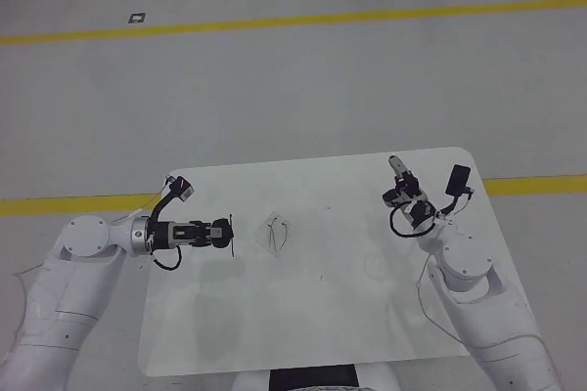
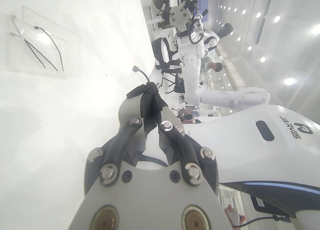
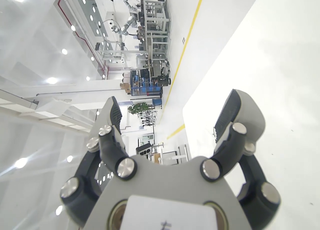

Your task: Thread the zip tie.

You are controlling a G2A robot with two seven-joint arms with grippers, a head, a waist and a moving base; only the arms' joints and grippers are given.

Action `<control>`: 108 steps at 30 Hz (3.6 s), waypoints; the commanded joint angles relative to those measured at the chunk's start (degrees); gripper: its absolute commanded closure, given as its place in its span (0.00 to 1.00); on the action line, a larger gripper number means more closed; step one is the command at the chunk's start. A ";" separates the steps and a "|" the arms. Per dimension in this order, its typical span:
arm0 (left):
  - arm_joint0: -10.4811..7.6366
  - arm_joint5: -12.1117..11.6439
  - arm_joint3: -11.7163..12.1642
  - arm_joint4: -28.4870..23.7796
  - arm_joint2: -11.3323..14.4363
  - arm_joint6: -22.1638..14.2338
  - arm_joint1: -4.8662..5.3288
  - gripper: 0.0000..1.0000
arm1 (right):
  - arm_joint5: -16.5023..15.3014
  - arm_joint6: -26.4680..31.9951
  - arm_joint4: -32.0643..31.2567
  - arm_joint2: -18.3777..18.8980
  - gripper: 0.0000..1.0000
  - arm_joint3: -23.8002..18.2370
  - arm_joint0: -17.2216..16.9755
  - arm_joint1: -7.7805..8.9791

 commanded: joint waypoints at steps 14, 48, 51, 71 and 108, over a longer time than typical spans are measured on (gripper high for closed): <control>0.00 0.00 0.00 0.00 0.00 0.00 0.00 1.00 | 4.05 3.86 -6.66 -10.21 0.00 4.65 11.80 -1.63; 0.09 0.00 -1.01 1.25 0.63 0.00 0.72 1.00 | -7.93 35.80 1.51 -19.15 0.00 14.68 23.77 -3.23; -0.69 0.00 0.29 2.01 1.31 0.00 1.65 1.00 | -9.15 38.90 3.34 -19.22 0.00 15.43 24.38 -3.29; -6.97 0.00 -1.87 -7.72 14.92 0.00 10.94 1.00 | -10.39 41.47 3.74 -25.30 0.00 20.43 29.49 -5.08; -11.92 0.00 -2.91 -18.31 20.00 1.74 5.61 1.00 | -16.82 49.44 18.42 -24.24 0.00 31.42 33.33 -7.18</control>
